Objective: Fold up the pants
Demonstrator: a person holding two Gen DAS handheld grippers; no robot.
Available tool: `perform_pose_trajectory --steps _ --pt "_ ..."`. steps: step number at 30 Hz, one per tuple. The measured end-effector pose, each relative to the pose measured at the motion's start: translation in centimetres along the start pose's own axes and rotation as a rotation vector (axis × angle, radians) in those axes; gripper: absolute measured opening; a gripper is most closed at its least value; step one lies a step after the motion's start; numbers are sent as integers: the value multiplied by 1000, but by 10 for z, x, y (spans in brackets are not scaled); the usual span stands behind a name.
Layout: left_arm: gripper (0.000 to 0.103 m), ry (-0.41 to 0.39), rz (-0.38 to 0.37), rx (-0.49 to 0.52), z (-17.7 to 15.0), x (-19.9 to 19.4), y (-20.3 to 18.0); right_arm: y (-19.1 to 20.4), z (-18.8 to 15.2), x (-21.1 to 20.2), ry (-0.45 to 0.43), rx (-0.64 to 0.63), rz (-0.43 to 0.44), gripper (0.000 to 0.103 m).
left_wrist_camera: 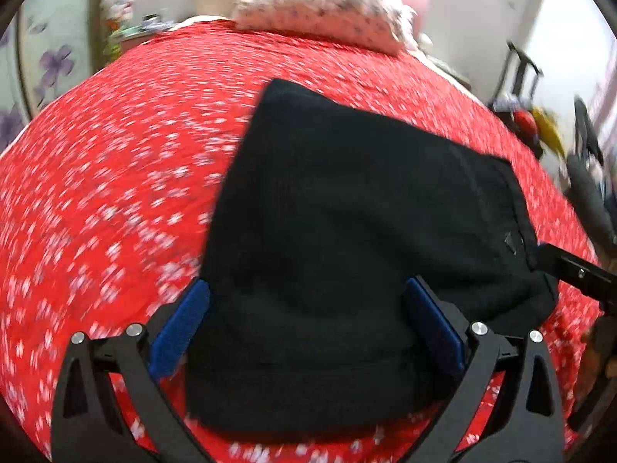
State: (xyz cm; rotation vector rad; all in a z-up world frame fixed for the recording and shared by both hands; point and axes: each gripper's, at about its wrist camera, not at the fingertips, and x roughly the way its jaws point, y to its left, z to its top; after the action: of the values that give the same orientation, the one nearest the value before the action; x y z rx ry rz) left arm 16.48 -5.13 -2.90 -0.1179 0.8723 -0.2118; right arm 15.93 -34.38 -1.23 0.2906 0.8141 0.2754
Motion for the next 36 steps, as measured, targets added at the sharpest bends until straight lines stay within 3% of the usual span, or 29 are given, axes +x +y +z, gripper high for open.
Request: perform_pose_trajectory --steps 2,6,13,17,23,31,36 --pt "101 -45 -28 -28 -8 -20 6 12 -11 -35 -100 -5 -9 87" --pt "101 -160 -12 20 -34 -75 -2 40 -40 -80 -234 -82 -88 93" --pt "101 -262 60 137 -92 -135 -15 87 -115 -109 -349 -248 -254 100" --pt "101 -270 73 143 -114 -142 -18 104 -140 -111 -384 -272 -319 101" --pt "101 -231 68 136 -128 -134 -18 107 -162 -103 -366 -228 -334 102" --pt "101 -268 113 136 -136 -137 -13 105 -168 -95 -353 -217 -365 102" --pt "101 -247 108 126 -137 -133 -11 103 -168 -93 -358 -201 -388 102"
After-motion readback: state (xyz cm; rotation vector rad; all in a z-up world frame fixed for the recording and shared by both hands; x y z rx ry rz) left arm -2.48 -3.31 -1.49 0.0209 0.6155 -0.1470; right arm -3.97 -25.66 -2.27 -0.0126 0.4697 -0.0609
